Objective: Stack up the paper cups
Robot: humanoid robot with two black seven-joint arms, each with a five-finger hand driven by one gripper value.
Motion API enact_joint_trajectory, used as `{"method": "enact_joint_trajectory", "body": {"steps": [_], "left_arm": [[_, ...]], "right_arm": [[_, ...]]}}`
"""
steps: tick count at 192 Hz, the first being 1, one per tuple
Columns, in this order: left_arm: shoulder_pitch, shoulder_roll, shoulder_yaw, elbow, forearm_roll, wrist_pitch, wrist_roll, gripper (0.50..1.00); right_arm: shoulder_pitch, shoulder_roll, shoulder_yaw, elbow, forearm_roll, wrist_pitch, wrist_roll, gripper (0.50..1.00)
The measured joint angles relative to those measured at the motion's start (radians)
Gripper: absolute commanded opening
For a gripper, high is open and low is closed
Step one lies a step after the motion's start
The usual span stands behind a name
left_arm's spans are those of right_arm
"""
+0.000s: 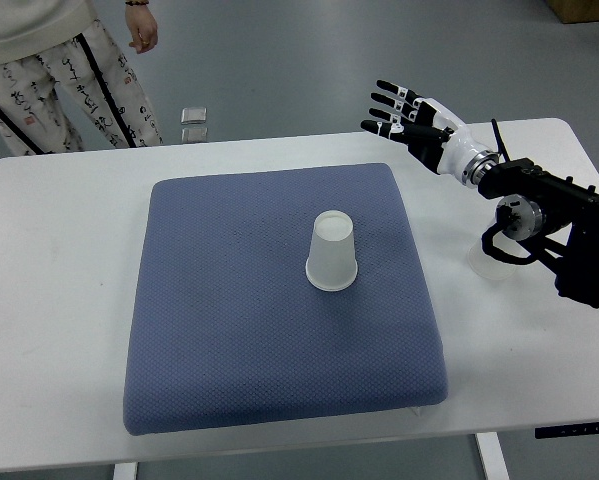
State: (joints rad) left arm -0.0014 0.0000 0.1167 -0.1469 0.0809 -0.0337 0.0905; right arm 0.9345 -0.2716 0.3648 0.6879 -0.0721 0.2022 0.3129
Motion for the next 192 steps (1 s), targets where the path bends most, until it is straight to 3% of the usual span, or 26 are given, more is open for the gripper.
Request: {"method": "enact_joint_trajectory", "body": {"steps": [87, 139, 192], "left_arm": [[0.0, 0.0, -0.001, -0.004, 0.0, 0.003, -0.005, 1.0], [0.0, 0.0, 0.0, 0.001, -0.001, 0.003, -0.005, 1.0], [0.0, 0.0, 0.0, 0.001, -0.001, 0.003, -0.005, 1.0]], "right_arm": [[0.007, -0.04, -0.011, 0.001, -0.018, 0.024, 0.01, 0.926], [0.044, -0.151, -0.009, 0.001, -0.165, 0.053, 0.148, 0.926], [0.07, -0.245, -0.016, 0.001, -0.536, 0.141, 0.16, 0.926]]}}
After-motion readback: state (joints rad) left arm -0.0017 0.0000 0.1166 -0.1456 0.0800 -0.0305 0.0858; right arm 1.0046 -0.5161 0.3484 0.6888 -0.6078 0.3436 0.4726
